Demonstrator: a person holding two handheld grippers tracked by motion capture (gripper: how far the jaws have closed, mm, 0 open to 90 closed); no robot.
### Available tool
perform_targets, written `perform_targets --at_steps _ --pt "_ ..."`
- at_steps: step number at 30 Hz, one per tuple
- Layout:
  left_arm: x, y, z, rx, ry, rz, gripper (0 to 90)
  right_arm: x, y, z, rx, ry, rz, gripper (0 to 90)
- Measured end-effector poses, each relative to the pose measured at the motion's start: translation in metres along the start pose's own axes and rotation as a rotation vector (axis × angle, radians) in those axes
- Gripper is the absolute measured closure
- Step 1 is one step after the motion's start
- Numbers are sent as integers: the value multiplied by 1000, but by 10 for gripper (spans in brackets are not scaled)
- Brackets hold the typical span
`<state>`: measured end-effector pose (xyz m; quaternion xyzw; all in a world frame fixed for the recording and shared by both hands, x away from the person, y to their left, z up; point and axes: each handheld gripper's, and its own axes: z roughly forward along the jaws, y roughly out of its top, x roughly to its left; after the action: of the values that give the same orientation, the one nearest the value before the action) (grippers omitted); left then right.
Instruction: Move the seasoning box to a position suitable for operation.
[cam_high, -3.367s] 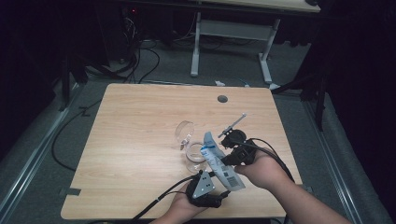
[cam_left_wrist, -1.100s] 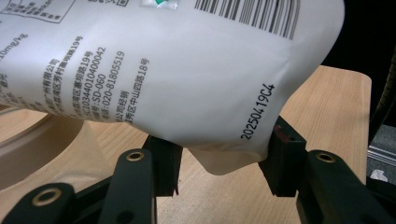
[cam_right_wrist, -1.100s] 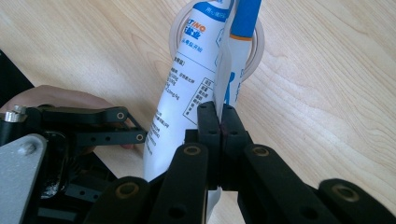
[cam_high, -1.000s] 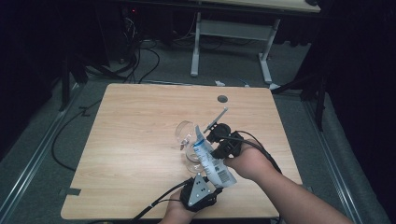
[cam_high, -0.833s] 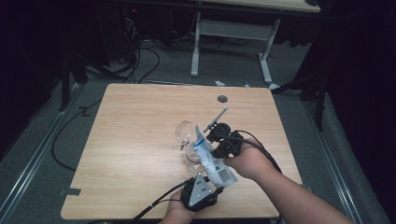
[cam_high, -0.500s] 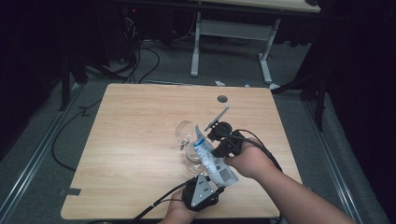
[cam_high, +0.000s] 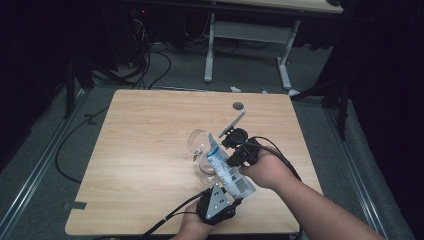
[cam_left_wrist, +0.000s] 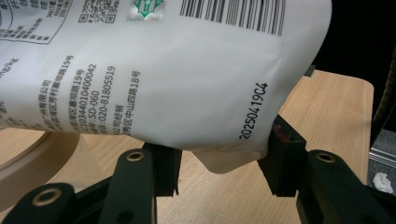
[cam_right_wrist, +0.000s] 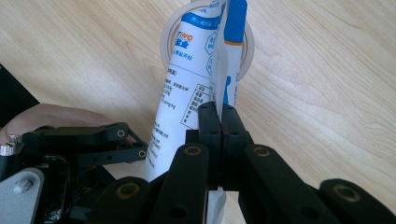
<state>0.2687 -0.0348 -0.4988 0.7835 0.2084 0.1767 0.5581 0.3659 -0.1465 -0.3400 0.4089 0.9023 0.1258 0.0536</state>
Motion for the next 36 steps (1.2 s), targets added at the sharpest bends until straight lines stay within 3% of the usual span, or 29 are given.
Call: perform_targets --at_steps 24,34,36 --pt "2 4 1 -17 -4 -8 545 1 5 -3 -8 -12 -42 900" --pt "1 5 2 -19 -10 -10 544 2 6 -3 4 -5 -22 900" --pt "1 5 2 -21 -11 -12 544 1 7 -3 0 -6 -37 900"
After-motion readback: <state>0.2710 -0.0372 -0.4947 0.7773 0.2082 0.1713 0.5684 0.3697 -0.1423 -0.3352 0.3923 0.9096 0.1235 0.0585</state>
